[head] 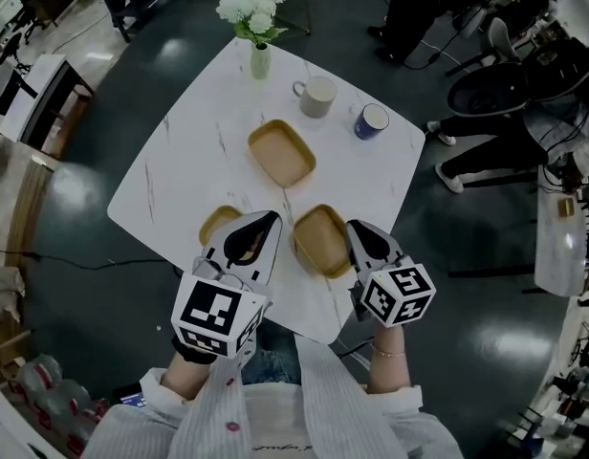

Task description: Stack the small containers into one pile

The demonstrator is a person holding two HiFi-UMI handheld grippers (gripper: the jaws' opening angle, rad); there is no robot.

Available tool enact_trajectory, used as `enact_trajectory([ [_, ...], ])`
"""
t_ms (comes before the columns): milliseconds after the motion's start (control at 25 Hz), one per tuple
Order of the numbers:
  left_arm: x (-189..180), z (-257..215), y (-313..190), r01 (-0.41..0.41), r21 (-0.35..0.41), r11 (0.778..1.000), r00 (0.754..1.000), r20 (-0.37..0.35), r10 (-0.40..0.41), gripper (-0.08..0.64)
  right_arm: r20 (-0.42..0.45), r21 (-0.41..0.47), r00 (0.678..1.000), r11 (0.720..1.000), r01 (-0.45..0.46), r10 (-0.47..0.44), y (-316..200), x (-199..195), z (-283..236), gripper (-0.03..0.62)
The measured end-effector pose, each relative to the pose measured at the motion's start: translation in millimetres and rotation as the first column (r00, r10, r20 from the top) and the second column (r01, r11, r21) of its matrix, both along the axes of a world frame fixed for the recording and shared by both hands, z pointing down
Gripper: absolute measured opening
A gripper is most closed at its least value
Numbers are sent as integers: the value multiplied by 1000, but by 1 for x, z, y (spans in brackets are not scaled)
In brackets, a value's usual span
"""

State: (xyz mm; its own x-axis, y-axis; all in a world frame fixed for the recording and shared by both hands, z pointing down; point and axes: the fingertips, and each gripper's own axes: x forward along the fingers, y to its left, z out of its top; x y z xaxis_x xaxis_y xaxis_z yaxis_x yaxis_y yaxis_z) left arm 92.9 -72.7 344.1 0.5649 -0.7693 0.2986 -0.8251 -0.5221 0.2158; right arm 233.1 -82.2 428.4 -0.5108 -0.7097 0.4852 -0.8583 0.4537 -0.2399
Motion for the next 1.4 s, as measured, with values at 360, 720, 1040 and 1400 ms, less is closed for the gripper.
enact_trajectory([
  [360,-6,36,1,16,-86,996,1000,12,-15,18,-83,-161,990,982,99,-113,-13,14,60,42],
  [720,-6,70,4,19,-162,987,999,29,-15,18,-261,-269,936,949,166,-237,-17,27,109,58],
  [1040,14,91,6,-34,-212,977,999,27,41,18,-319,-366,887,907,208,-333,-19,26,139,80],
  [1400,7,96,10,-22,-219,975,999,30,29,18,-396,-408,838,889,207,-377,-19,29,156,53],
])
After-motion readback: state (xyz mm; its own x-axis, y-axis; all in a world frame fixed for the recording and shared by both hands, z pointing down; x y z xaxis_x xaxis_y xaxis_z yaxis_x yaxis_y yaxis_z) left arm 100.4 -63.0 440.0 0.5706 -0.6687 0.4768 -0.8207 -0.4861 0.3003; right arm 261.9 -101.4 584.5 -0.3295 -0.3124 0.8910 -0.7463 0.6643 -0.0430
